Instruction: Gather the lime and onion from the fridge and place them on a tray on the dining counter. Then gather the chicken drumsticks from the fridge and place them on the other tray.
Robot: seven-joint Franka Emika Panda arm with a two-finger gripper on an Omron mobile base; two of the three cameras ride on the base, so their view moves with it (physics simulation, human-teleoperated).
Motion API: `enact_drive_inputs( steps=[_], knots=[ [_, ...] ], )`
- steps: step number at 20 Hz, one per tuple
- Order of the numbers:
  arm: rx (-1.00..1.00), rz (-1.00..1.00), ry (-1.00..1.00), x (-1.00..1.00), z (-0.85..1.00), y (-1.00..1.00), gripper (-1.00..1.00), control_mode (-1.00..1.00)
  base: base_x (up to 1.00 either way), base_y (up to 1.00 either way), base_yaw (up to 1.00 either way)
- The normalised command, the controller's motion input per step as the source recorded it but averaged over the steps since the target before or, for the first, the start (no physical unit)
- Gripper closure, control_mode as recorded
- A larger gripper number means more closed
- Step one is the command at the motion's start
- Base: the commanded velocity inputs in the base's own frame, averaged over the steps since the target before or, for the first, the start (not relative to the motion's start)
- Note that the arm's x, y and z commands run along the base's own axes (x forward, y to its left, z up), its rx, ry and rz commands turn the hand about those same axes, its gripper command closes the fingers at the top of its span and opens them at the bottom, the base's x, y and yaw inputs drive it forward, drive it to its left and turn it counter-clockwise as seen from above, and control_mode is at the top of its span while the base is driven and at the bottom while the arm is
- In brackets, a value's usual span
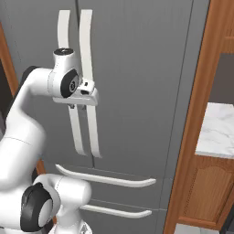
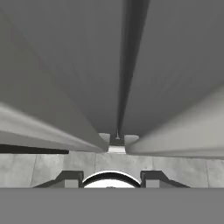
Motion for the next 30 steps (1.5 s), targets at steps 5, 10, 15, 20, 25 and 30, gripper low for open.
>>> enact_drive_inputs(
  steps=[5, 10, 15, 20, 25, 30],
  knots=[
    [0.00, 0.00, 0.00, 0.00, 0.00, 0.00, -1.00, 1.00, -0.20, 0.01, 0.00],
    [0.00, 0.00, 0.00, 0.00, 0.00, 0.00, -1.00, 1.00, -0.84, -0.05, 0.00],
    [0.00, 0.00, 0.00, 0.00, 0.00, 0.00, -1.00, 1.00, -0.55, -0.16, 0.00],
    [0.00, 0.00, 0.00, 0.00, 0.00, 0.00, -1.00, 1.00, -0.19, -0.32, 0.01],
    [0.00, 0.00, 0.00, 0.00, 0.00, 0.00, -1.00, 1.00, -0.02, -0.28, 0.02],
    [0.00, 0.00, 0.00, 0.00, 0.00, 0.00, -1.00, 1.00, 0.00, -0.02, 0.00]
  ],
)
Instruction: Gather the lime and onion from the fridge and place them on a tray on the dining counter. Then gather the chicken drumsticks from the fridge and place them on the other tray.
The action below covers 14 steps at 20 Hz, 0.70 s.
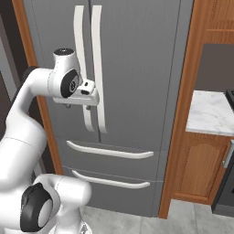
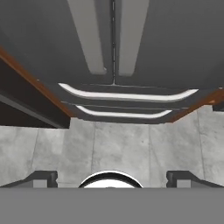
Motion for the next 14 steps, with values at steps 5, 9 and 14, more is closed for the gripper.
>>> enact_drive_inputs(
  steps=[5, 9, 14],
  knots=[
    [0.00, 0.00, -0.15, 0.00, 0.00, -0.15, -1.00, -1.00, 0.00, -0.01, 0.00],
    [-0.01, 0.00, -0.29, 0.02, 0.29, -0.25, -1.00, -1.00, 0.00, 0.00, 0.00],
    [0.00, 0.00, -0.16, 0.22, 0.27, -0.07, -1.00, -1.00, 0.00, 0.00, 0.00]
  ],
)
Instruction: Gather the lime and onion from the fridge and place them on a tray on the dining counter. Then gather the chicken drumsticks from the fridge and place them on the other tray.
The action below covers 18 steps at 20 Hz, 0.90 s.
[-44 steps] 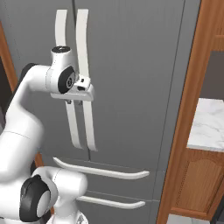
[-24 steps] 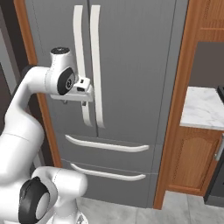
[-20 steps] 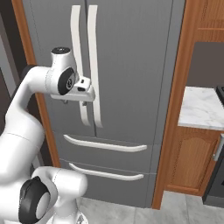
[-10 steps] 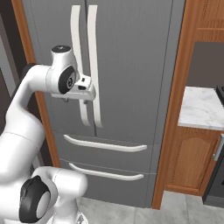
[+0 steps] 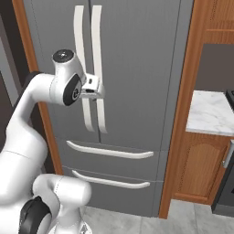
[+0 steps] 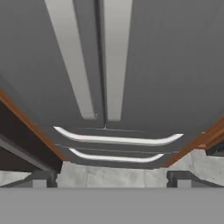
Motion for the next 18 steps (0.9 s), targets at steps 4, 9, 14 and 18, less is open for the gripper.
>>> enact_drive_inputs(
  steps=[4, 9, 14, 18],
  knots=[
    [0.00, 0.00, 0.00, 0.52, 0.25, 0.01, -1.00, -1.00, 0.00, 0.00, 0.00],
    [0.00, 0.00, 0.00, 0.62, 0.06, 0.01, -1.00, -1.00, 0.00, 0.00, 0.00],
    [0.00, -0.01, -0.02, 0.64, 0.00, 0.01, -1.00, -1.00, 0.00, 0.00, 0.00],
    [0.00, -0.01, -0.04, 0.55, 0.00, 0.01, -1.00, -1.00, 0.00, 0.00, 0.00]
  ],
)
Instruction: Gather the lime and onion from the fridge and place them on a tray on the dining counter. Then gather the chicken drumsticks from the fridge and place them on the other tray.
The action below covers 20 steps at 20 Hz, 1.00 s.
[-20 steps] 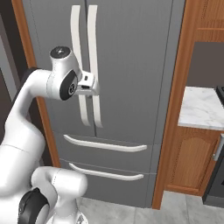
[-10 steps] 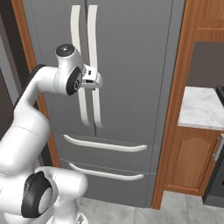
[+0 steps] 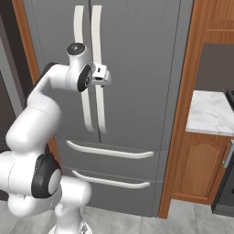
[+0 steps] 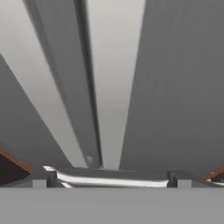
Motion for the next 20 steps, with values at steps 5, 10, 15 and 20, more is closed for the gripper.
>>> enact_drive_inputs(
  steps=[5, 10, 15, 20],
  knots=[
    [0.00, -0.02, -0.05, 0.46, 0.00, 0.08, -1.00, -1.00, 0.00, 0.00, 0.00],
    [-0.02, -0.01, -0.09, 0.32, 0.00, 0.06, -1.00, -1.00, 0.00, 0.00, 0.00],
    [-0.01, -0.01, -0.09, 0.33, 0.00, 0.00, -1.00, -1.00, 0.00, 0.00, 0.00],
    [0.00, 0.00, -0.09, 0.33, 0.00, 0.00, -1.00, -1.00, 0.00, 0.00, 0.00]
  ],
)
